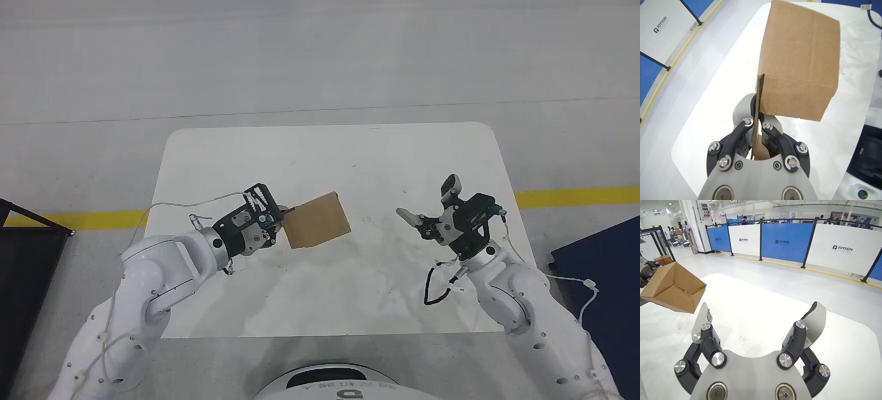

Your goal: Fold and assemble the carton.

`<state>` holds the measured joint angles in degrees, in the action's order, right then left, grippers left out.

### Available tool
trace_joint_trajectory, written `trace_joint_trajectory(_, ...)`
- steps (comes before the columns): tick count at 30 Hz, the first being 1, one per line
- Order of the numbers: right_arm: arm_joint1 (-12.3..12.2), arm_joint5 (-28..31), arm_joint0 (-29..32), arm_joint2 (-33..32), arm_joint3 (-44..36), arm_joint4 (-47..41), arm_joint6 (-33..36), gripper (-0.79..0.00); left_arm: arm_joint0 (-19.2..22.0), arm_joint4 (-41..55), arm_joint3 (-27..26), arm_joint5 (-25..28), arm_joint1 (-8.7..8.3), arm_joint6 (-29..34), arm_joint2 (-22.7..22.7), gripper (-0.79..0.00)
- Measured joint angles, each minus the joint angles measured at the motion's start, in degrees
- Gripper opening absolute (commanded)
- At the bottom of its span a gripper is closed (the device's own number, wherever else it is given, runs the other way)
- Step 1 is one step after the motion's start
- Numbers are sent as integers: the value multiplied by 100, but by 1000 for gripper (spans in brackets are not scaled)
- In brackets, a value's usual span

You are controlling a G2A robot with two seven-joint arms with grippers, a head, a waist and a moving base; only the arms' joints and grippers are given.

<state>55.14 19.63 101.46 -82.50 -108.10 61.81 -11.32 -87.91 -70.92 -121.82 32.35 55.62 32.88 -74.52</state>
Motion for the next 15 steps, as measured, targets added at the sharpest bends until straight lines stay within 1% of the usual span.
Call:
trace_joint_trajectory(3, 0, 0, 0, 0, 0, 0, 1, 0, -18, 56, 16, -14, 3, -31, 12, -785)
trace_joint_trajectory(5, 0, 0, 0, 0, 0, 0, 1, 0, -60, 302, 27, -49, 10, -24, 27, -785)
trace_joint_trajectory(6, 0, 0, 0, 0, 0, 0, 1, 0, -82, 537, 3, -112, 14, 89, 23, -785)
trace_joint_trajectory(8, 0, 0, 0, 0, 0, 0, 1, 0, -99, 969, -94, -256, 20, 392, 15, -785)
trace_joint_trajectory(11, 0, 0, 0, 0, 0, 0, 1, 0, -121, 1973, -253, -742, 35, 996, -33, -785)
trace_joint_trajectory(15, 0, 0, 0, 0, 0, 0, 1, 0, -37, 3419, -440, -1490, 36, 1900, -162, -785)
